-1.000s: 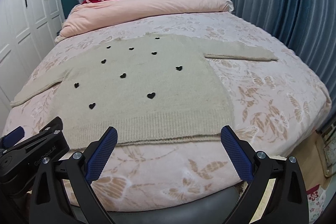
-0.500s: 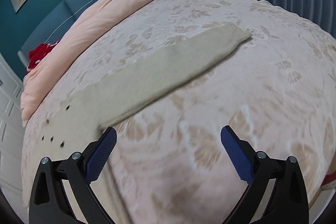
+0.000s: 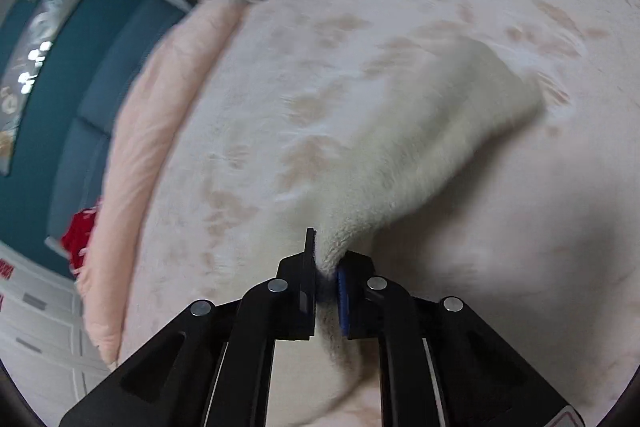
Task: Fold small clothes
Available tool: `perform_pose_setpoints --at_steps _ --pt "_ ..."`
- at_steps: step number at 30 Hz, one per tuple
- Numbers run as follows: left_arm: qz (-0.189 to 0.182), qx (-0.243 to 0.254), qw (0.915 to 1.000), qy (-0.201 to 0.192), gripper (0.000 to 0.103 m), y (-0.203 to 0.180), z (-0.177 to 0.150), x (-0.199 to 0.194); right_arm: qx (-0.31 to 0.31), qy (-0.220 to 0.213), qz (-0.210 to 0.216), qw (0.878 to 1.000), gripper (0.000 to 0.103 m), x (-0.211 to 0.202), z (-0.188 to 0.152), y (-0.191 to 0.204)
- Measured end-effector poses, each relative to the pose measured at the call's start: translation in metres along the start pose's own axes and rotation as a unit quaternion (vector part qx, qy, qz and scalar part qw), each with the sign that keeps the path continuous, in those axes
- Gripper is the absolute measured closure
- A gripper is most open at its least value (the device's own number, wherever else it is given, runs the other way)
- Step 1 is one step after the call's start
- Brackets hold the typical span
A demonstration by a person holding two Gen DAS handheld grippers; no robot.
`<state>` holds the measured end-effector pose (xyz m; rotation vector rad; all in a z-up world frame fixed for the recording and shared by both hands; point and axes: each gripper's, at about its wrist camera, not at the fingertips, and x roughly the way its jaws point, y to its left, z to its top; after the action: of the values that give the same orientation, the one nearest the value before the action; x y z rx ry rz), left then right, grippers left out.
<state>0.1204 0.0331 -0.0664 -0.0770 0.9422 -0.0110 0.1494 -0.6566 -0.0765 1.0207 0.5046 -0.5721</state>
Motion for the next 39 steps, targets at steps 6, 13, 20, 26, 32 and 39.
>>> perform_pose_setpoints --at_steps 6,13,20,26,32,39 --pt "-0.055 -0.032 0.9975 -0.031 0.005 -0.004 0.028 -0.001 -0.291 0.110 0.256 0.915 0.089 -0.035 -0.127 0.229" --pt "-0.141 -0.074 0.9868 -0.027 0.005 -0.020 0.089 0.023 -0.356 0.255 0.250 0.864 0.069 -0.001 -0.299 0.263" --pt "-0.197 -0.150 0.9661 0.071 0.005 -0.043 0.139 0.121 -0.253 0.235 0.175 0.922 0.048 -0.019 -0.271 0.162" --pt "-0.159 -0.249 0.9493 0.107 0.013 -0.041 0.140 0.181 -0.133 0.223 0.151 0.954 0.040 -0.002 -0.233 0.106" --pt "-0.210 -0.242 0.9448 0.069 0.097 -0.042 0.186 0.160 -0.118 0.189 0.169 0.960 0.094 0.026 -0.213 0.136" --pt "-0.199 -0.171 0.9633 -0.057 0.103 -0.021 0.228 0.108 -0.170 0.102 0.153 0.968 0.094 0.015 -0.200 0.149"
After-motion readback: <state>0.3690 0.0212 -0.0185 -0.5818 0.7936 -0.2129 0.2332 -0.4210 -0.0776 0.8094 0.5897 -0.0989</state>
